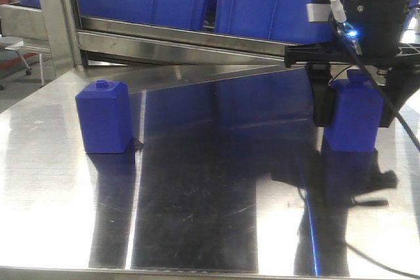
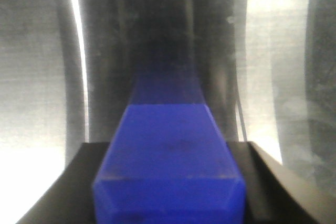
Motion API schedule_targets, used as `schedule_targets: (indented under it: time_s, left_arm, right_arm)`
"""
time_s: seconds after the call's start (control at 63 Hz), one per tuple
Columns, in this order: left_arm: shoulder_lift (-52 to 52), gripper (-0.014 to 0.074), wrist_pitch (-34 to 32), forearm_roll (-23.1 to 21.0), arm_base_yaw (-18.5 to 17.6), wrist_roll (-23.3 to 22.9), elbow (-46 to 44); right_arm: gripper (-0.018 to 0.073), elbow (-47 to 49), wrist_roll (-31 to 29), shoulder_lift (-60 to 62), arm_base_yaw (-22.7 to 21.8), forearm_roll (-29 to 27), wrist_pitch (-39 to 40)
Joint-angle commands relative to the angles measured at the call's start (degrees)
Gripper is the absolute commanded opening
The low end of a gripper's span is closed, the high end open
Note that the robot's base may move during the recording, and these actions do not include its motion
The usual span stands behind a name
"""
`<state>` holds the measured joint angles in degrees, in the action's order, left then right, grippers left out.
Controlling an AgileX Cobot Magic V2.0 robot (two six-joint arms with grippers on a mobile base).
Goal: Pick and sort blue part to right shelf
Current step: 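Lower the open right gripper around the blue part and close it, then lift the blue part with the right gripper off the table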
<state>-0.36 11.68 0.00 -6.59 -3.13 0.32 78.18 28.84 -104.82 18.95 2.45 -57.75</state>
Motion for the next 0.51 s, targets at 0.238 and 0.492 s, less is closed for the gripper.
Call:
schedule_targets:
  time_s: [0.238, 0.492]
  left_arm:
    - [-1.37, 0.0125, -4.78, 0.0, -0.14, 0.01, 1.41]
    - [-1.37, 0.0125, -4.78, 0.0, -0.14, 0.01, 1.41]
  right_arm:
    - [0.0435, 1.96, -1.02, 4.96, -0.33, 0.42, 1.34]
    - [0.0435, 1.15, -9.65, 11.93, -1.25, 1.92, 2.88]
